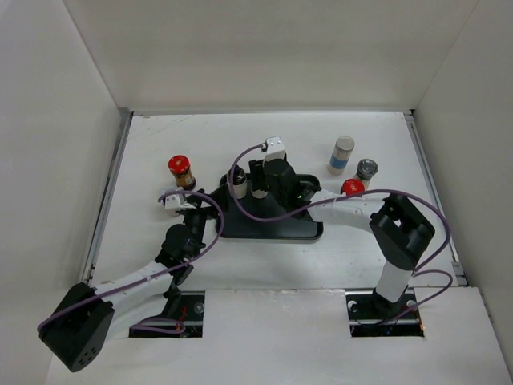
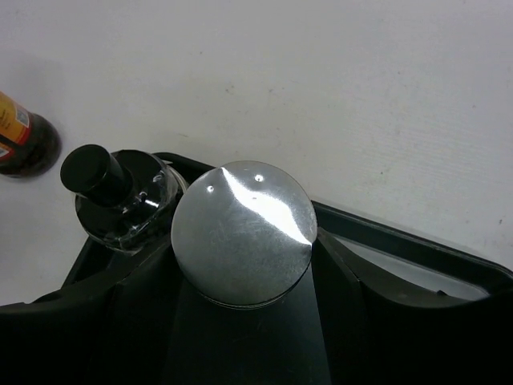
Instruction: Organize the condiment bottles
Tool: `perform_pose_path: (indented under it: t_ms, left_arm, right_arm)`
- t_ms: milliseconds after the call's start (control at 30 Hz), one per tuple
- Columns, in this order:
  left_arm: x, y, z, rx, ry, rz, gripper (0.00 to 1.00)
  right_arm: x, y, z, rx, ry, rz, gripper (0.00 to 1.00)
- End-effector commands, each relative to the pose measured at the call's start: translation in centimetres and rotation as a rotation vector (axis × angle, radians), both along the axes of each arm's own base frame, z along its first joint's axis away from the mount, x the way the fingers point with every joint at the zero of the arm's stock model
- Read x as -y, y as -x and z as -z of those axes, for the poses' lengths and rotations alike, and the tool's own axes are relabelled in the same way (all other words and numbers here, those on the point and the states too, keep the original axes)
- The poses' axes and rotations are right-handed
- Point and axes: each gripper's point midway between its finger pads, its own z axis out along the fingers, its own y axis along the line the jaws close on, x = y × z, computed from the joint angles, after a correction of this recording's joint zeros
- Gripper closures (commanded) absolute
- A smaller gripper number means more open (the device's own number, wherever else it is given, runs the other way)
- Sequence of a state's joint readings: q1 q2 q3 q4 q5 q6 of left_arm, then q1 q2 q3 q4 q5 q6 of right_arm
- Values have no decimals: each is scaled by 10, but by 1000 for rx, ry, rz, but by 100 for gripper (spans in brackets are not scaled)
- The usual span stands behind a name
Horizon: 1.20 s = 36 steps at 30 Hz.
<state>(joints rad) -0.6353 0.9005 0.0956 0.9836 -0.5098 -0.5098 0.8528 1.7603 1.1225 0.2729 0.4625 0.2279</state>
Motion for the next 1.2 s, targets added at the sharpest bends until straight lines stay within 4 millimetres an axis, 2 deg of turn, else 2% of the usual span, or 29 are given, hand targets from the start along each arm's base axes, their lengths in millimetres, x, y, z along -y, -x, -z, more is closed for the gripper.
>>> perform_pose_path:
  t_ms: [0, 133, 167, 267, 367, 467, 533, 633, 733, 833, 933, 1000, 1167]
  left_arm:
    - [1, 2, -13, 45, 42, 15, 17]
    - [3, 4, -15, 50, 50, 25, 17]
    - [3, 4, -15, 49, 49, 25, 17]
    - [1, 1, -11, 39, 43, 15, 17]
    - [4, 3, -14, 45, 46, 25, 17]
    - [1, 0, -11, 38, 42, 13, 17]
    - [3, 2, -13, 43, 46, 24, 17]
    - [3, 4, -17, 53, 52, 25, 17]
    - [4, 3, -15, 48, 49, 25, 17]
    - [5, 6, -20, 62, 60, 35, 17]
    - [2, 5, -19, 61, 59, 25, 17]
    - [4, 8, -22, 69, 65, 36, 17]
    - [1, 6, -19, 60, 58, 22, 17]
  right_arm:
    - [-16, -13, -51, 121, -118, 18, 34]
    - [-12, -15, -55, 143, -96, 29, 37]
    - [-10, -15, -58, 148, -95, 34, 34]
    - [-10, -14, -62, 152, -83, 23, 9]
    - [-7, -8, -72, 159, -89, 18, 3]
    - [4, -2, -99, 183, -130, 26, 1]
    - [33, -10, -114, 210, -149, 88, 2]
    - [102, -37, -121, 214, -156, 263, 3]
    - [178, -63, -113, 180, -96, 475, 2]
    - [232, -76, -102, 147, -49, 603, 0]
    - [262, -85, -84, 88, 5, 657, 0]
    - [270, -90, -74, 55, 19, 658, 0]
    - [255, -107, -56, -11, -39, 552, 0]
